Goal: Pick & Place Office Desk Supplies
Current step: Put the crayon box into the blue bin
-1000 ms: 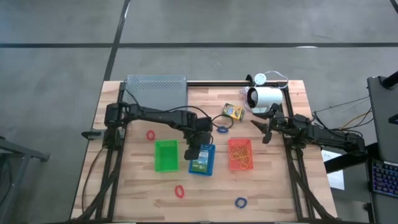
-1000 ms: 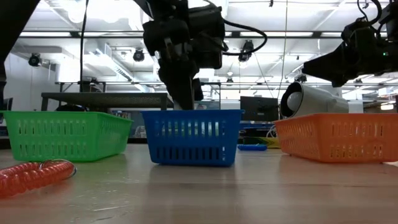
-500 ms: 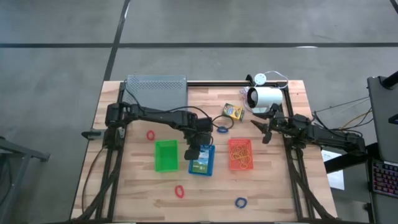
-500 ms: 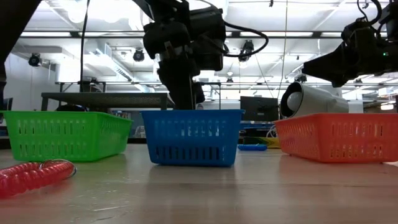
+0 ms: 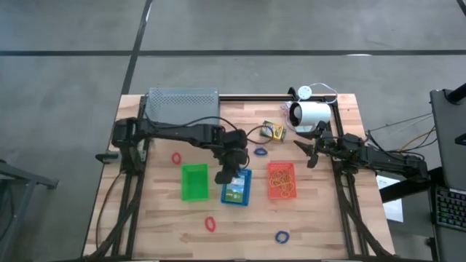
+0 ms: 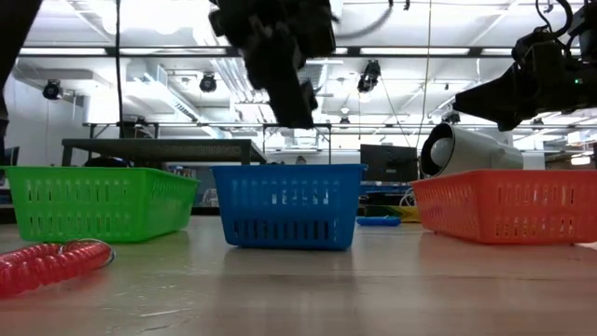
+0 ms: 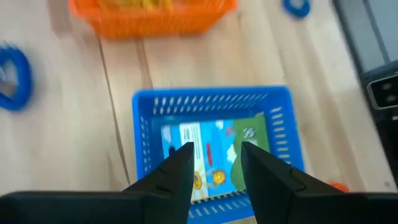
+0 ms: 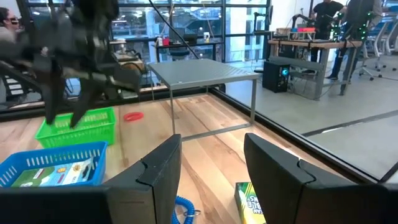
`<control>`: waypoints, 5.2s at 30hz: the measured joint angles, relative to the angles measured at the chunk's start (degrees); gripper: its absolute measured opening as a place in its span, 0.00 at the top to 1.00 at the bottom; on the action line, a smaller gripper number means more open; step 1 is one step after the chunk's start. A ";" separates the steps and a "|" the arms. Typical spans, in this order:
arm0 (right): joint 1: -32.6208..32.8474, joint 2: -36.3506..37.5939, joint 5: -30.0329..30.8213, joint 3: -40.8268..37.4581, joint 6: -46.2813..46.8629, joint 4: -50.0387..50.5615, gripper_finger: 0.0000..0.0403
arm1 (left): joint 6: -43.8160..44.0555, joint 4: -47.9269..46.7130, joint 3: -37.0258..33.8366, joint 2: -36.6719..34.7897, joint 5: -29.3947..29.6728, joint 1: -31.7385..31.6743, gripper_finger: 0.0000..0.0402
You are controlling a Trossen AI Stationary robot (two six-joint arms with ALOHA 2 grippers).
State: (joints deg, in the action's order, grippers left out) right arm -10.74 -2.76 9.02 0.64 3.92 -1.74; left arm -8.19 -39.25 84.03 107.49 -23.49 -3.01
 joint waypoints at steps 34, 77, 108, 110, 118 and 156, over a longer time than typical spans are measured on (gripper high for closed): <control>-0.01 -0.02 0.02 0.00 -0.02 -0.04 0.57 | -8.58 17.31 -31.53 -49.67 6.90 -4.59 0.66; 0.00 -0.02 0.02 0.00 0.08 -0.04 0.57 | -0.06 63.42 -79.24 -73.05 13.03 -4.74 0.65; -0.02 -0.02 0.04 0.00 0.01 -0.02 0.57 | -0.45 51.48 -78.68 -72.83 13.65 -4.74 0.66; 0.00 -0.02 0.04 0.00 0.10 -0.02 0.57 | -0.45 48.45 -78.68 -72.83 13.64 -4.74 0.66; -0.01 -0.02 0.04 0.00 0.11 -0.02 0.57 | -0.45 38.79 -78.71 -72.83 13.64 -4.74 0.66; -0.02 -8.08 1.04 9.70 19.54 1.23 0.57 | -0.45 35.09 -78.73 -72.83 13.62 -4.72 0.66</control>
State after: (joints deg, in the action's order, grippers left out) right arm -10.76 -10.84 10.06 10.34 23.46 -0.51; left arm -8.64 -4.16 5.30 34.65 -9.87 -7.73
